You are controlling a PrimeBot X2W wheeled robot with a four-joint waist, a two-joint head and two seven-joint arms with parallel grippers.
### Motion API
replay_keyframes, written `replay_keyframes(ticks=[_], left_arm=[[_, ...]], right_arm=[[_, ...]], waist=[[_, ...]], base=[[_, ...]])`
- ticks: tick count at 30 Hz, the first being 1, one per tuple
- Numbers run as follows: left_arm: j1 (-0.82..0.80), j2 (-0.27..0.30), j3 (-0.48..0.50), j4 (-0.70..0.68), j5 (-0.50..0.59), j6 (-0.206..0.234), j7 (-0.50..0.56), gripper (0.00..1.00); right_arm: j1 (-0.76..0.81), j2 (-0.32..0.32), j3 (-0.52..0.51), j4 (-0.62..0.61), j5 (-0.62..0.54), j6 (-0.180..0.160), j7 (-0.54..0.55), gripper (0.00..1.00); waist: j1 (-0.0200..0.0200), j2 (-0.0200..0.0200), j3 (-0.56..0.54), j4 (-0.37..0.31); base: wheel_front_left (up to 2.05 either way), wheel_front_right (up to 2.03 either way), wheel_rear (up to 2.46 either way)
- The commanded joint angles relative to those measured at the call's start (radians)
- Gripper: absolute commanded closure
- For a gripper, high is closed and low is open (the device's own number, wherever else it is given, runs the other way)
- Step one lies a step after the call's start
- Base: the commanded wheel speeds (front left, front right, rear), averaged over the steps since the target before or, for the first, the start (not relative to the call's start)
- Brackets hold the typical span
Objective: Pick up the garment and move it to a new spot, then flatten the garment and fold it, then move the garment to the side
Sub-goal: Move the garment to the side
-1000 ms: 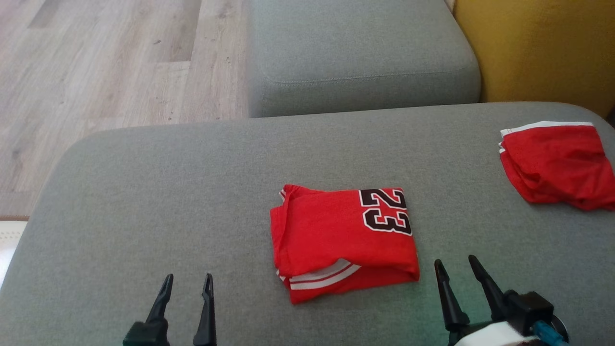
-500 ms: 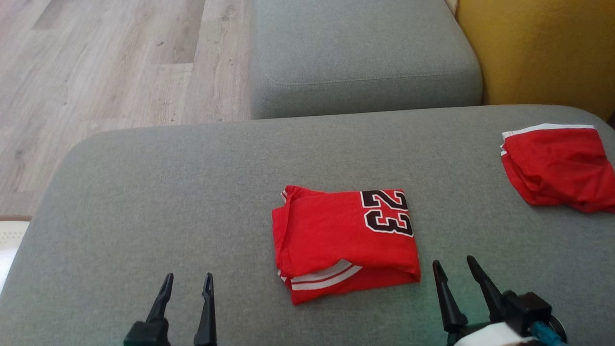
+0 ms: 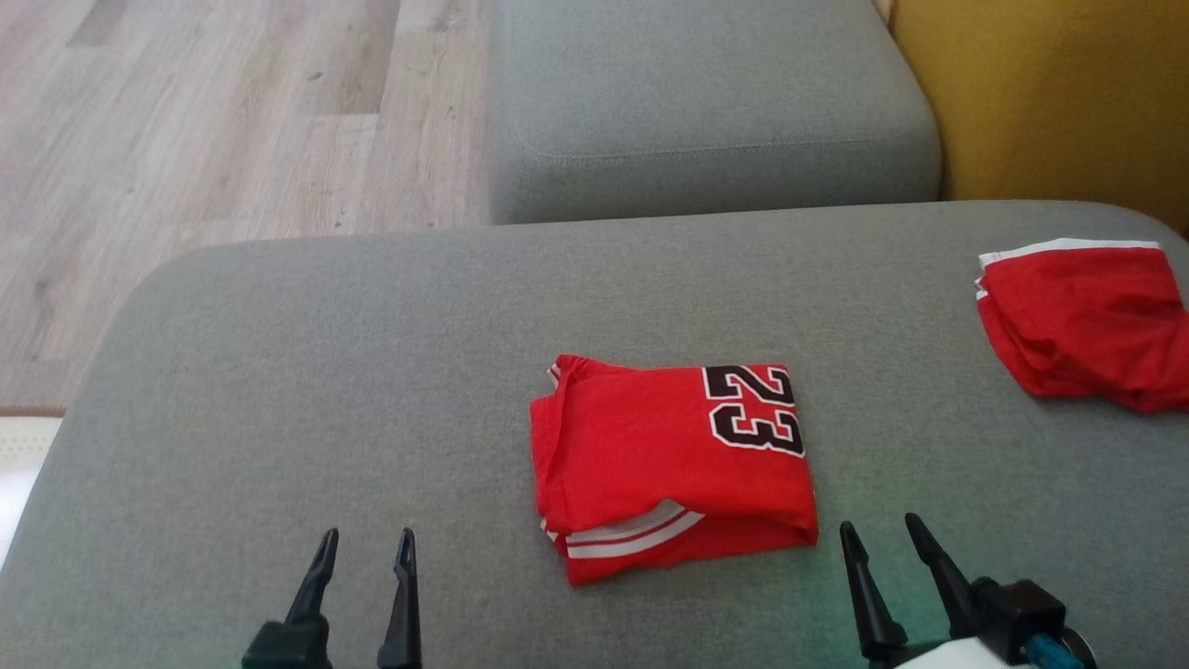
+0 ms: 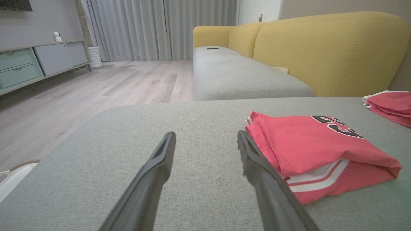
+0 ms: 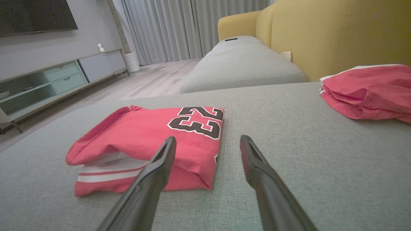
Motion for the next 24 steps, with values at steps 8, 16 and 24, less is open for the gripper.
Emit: replay_keyframes(ticks=[8, 16, 24], left_arm=[[-0.045, -0.008, 0.006, -0.030, 0.005, -0.007, -0.012, 0.00], [-0.072, -0.008, -0.019, -0.020, 0.006, -0.012, -0.012, 0.00], [-0.097, -0.008, -0.044, -0.010, 0.000, -0.005, -0.012, 0.00]], right_arm=[[-0.099, 0.002, 0.017, 0.051, 0.046, 0.007, -0.011, 0.00], [-0.246, 0.003, 0.001, 0.191, 0.132, 0.007, 0.054, 0.00], [-0.412, -0.061, 0.004, 0.358, 0.275, 0.007, 0.256, 0.00]], waist=[[0.0000, 0.0000, 0.032, 0.035], [0.0000, 0.0000, 0.065, 0.072], [0.0000, 0.0000, 0.097, 0.109]], base=[[0.00, 0.00, 0.00], [0.00, 0.00, 0.00], [0.00, 0.00, 0.00]])
